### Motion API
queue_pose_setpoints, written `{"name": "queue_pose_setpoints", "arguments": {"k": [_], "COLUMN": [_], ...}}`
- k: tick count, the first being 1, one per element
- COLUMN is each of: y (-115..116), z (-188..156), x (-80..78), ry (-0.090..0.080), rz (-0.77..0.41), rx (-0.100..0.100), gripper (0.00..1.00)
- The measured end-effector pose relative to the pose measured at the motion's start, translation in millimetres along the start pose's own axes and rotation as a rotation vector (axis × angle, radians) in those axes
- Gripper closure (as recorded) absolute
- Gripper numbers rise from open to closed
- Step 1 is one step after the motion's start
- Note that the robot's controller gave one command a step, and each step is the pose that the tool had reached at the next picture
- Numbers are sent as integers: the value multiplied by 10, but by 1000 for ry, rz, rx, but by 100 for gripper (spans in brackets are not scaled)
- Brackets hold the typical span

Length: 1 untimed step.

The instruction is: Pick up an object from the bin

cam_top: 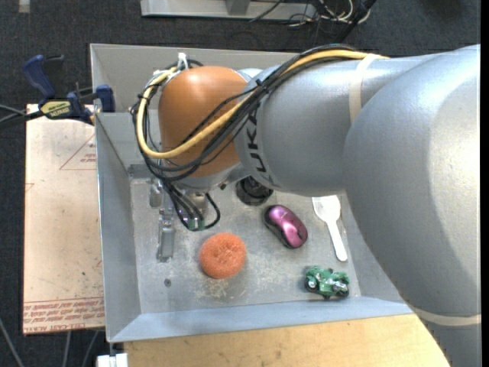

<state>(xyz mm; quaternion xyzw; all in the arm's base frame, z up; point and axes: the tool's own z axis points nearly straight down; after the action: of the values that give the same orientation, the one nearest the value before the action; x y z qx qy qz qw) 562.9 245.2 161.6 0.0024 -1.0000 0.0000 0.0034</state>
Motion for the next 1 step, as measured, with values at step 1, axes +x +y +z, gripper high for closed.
{"name": "queue_pose_setpoints", "arguments": {"k": [1], "y": [-10], "z": [-49], "x": [-21], "ry": [-7], "rz": [4], "rx": [-2], "gripper": [0]}}
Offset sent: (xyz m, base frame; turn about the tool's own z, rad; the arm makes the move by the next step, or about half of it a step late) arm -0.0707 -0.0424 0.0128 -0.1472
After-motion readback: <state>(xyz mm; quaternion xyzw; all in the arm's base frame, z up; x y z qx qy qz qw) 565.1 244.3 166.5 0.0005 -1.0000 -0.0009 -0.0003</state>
